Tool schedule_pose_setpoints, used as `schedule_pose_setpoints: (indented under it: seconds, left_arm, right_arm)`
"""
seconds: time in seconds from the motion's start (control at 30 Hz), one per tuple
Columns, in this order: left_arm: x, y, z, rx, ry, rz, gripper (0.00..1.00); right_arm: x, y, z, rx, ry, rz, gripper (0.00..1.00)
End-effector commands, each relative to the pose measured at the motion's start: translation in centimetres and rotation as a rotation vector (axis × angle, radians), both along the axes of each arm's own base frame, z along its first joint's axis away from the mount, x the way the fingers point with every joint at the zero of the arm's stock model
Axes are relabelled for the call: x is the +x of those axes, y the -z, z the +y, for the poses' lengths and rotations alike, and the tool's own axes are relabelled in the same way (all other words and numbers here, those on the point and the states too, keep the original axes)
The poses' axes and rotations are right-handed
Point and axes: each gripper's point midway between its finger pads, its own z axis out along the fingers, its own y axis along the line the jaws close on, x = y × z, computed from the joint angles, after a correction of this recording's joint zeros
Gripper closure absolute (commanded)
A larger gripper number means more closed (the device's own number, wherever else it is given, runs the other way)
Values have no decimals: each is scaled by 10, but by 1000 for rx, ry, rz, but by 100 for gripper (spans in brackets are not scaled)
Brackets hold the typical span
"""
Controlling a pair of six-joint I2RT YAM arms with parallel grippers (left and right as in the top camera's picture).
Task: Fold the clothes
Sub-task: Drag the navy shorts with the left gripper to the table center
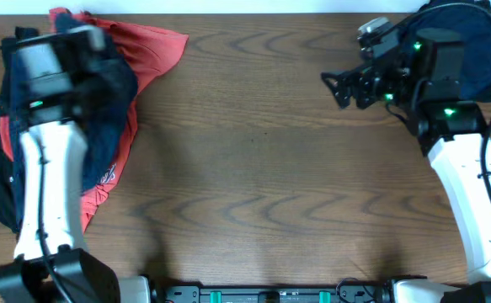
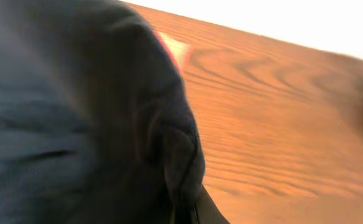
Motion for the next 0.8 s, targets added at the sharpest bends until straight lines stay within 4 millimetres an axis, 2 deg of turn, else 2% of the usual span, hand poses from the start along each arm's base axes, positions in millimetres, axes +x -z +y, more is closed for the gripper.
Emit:
schedule_pose_setpoints:
  seconds: [0.0, 0.13, 0.23, 0.4, 0.5, 0.63, 0.77]
  left_arm:
    - [4, 5, -68, -44, 145, 13, 94]
    - [6, 24, -140, -67, 281, 32, 94]
    - [8, 40, -194, -107, 352, 40, 94]
    - [-1, 72, -273, -145, 471, 54, 94]
    - [-10, 91, -312, -168, 524, 65, 94]
    - [-22, 101, -342, -181, 573, 67, 94]
    - [-25, 91, -347, -195, 580, 49, 91]
  right_arm:
    - [12, -7, -36, 81, 136, 26, 6]
    - [20, -12, -80, 144, 266, 28, 4]
    - [19, -14, -104, 159, 304, 26, 4]
    - [13, -12, -133, 187, 346, 40, 4]
    - [11, -12, -146, 195, 372, 42, 4]
    - [10, -12, -152, 200, 379, 41, 3]
    - [10, -12, -151, 200, 379, 42, 2]
